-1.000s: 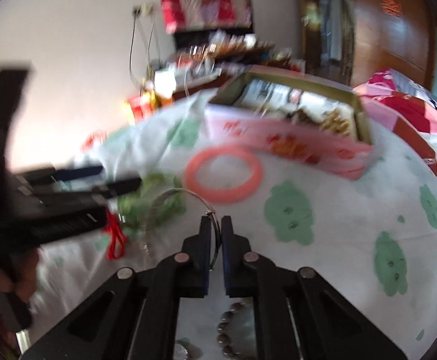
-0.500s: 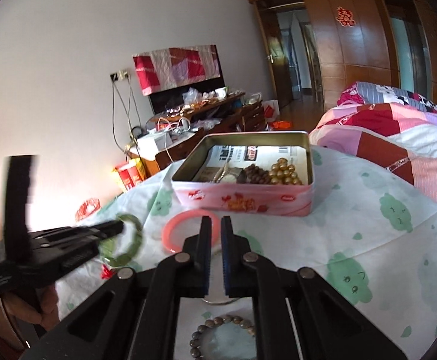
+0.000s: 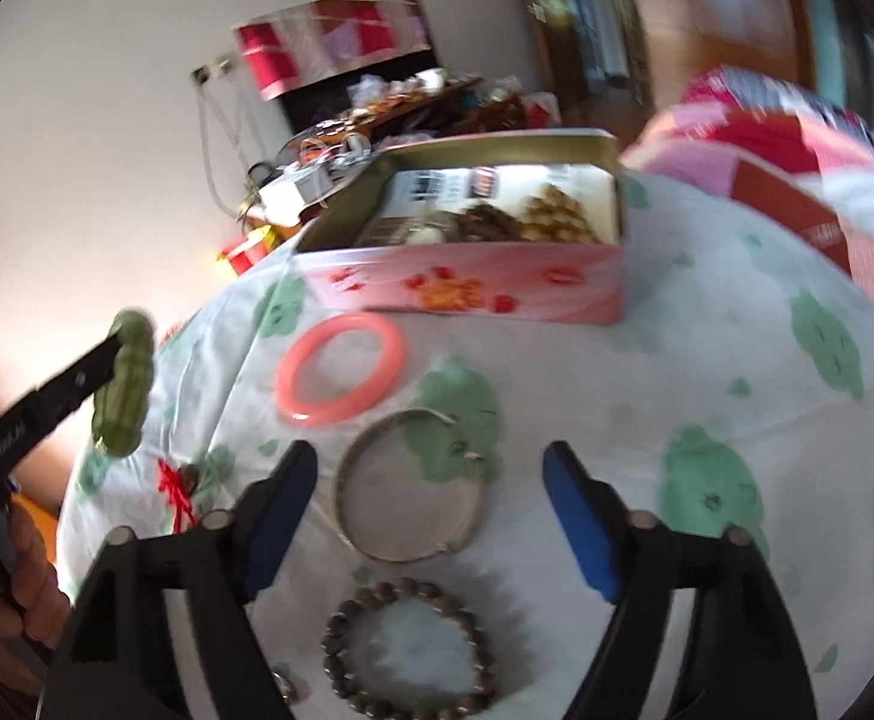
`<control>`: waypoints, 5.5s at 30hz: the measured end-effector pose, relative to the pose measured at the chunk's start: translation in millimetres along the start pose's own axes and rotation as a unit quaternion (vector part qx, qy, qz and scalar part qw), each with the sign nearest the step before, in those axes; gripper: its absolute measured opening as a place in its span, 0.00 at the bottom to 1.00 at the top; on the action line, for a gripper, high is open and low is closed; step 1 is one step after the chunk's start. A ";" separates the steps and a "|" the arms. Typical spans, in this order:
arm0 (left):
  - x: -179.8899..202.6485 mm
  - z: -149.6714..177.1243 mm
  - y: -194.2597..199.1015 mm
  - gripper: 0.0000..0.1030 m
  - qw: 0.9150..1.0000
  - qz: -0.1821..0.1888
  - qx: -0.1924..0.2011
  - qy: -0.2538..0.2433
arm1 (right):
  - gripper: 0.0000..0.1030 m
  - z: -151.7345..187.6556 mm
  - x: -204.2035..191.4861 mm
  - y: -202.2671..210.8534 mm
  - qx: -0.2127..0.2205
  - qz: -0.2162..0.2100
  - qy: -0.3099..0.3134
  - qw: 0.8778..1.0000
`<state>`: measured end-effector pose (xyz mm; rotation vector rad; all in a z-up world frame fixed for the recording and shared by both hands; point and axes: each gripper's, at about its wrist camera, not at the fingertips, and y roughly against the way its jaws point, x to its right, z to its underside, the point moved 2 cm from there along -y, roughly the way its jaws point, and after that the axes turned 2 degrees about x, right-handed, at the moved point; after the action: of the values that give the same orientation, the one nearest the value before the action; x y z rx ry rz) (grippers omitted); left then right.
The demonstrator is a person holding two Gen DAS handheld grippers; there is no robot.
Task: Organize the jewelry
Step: 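Grasp silver bangle with the right tool while the left tool grasps the green jade bangle, carry to tin, then open the right tool over the tin while the left tool releases the jade bangle inside, then move both tools back to the table and grasp the red ribbon knot with the left tool, then grasp the dark wooden bead bracelet with the right tool while the left tool lifts the ribbon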
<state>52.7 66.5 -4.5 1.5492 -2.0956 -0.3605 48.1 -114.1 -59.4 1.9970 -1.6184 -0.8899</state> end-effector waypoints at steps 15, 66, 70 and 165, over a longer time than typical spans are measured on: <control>16.8 -2.2 4.0 0.06 0.997 -0.030 0.006 -0.065 | 0.64 3.1 -11.0 -13.8 -0.025 0.038 0.054 0.998; 57.1 -53.4 -166.7 0.06 0.997 -0.023 -0.069 -0.025 | 0.65 -116.5 57.7 -73.6 0.080 0.052 0.010 0.995; 60.7 -54.1 -166.1 0.13 0.997 -0.034 -0.065 -0.040 | 0.75 -116.7 58.2 -69.0 0.090 0.049 0.006 0.995; -14.1 42.4 33.3 0.01 0.996 0.032 -0.050 0.066 | 0.61 25.5 58.4 63.8 0.062 0.014 -0.131 0.989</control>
<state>5.8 86.8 -27.0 1.4062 -1.9886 -0.3269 -7.7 -183.9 -47.1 2.0002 -1.8806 -1.1050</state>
